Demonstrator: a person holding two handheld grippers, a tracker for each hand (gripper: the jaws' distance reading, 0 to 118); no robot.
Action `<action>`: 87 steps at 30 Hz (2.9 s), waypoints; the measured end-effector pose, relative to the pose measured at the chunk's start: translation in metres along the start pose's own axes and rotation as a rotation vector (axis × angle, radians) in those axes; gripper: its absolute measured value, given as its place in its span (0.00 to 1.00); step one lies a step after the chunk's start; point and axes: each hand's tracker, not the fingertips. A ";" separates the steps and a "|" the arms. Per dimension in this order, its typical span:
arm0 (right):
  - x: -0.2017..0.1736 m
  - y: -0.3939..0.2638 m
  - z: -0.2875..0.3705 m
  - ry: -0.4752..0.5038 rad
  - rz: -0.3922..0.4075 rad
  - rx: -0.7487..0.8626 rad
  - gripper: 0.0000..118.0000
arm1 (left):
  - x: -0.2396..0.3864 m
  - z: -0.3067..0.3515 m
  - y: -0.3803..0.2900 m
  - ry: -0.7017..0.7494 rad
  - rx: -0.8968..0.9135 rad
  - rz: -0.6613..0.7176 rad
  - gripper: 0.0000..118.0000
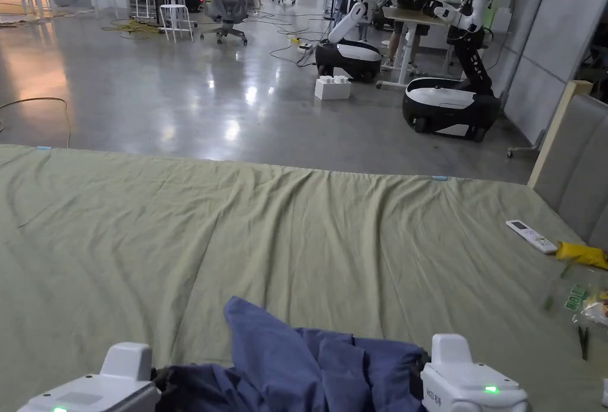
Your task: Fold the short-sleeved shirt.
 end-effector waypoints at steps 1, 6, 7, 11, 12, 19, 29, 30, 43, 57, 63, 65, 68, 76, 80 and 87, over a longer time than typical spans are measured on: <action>0.001 0.007 0.007 -0.003 0.005 0.018 0.05 | -0.001 0.003 0.005 -0.005 0.018 0.008 0.04; 0.012 0.044 0.043 -0.057 0.029 0.128 0.05 | -0.014 0.028 0.042 0.018 0.130 -0.019 0.04; 0.015 0.050 0.048 -0.060 0.027 0.139 0.05 | -0.019 0.034 0.052 0.023 0.149 -0.024 0.03; 0.027 0.073 0.071 -0.078 0.004 0.192 0.05 | -0.036 0.058 0.082 0.041 0.196 -0.007 0.03; 0.029 0.079 0.077 -0.081 -0.001 0.209 0.05 | -0.042 0.062 0.091 0.046 0.215 -0.011 0.03; 0.041 0.124 0.112 -0.097 -0.048 0.316 0.05 | -0.063 0.101 0.138 0.091 0.318 -0.033 0.03; 0.044 0.196 0.147 -0.095 -0.075 0.446 0.05 | -0.083 0.127 0.192 0.127 0.436 -0.016 0.03; 0.043 0.203 0.150 -0.100 -0.072 0.454 0.05 | -0.084 0.128 0.198 0.125 0.442 -0.007 0.03; 0.033 0.250 0.148 -0.137 -0.024 0.504 0.05 | -0.084 0.116 0.248 0.160 0.446 -0.012 0.03; 0.037 0.310 0.130 -0.203 0.000 0.549 0.05 | -0.084 0.101 0.297 0.211 0.460 -0.030 0.03; 0.027 0.338 0.144 -0.226 0.021 0.610 0.05 | -0.085 0.103 0.321 0.239 0.493 -0.038 0.03; 0.025 0.343 0.143 -0.226 0.020 0.618 0.05 | -0.086 0.102 0.325 0.245 0.504 -0.046 0.03; 0.021 0.345 0.136 -0.227 0.019 0.615 0.05 | -0.086 0.098 0.329 0.260 0.504 -0.051 0.03; 0.016 0.308 0.103 -0.208 0.034 0.552 0.05 | -0.091 0.082 0.291 0.255 0.467 -0.059 0.03; 0.016 0.269 0.096 -0.195 0.050 0.503 0.05 | -0.098 0.074 0.253 0.237 0.433 -0.046 0.03; 0.015 0.197 0.106 -0.174 0.065 0.436 0.05 | -0.104 0.083 0.181 0.205 0.383 -0.032 0.03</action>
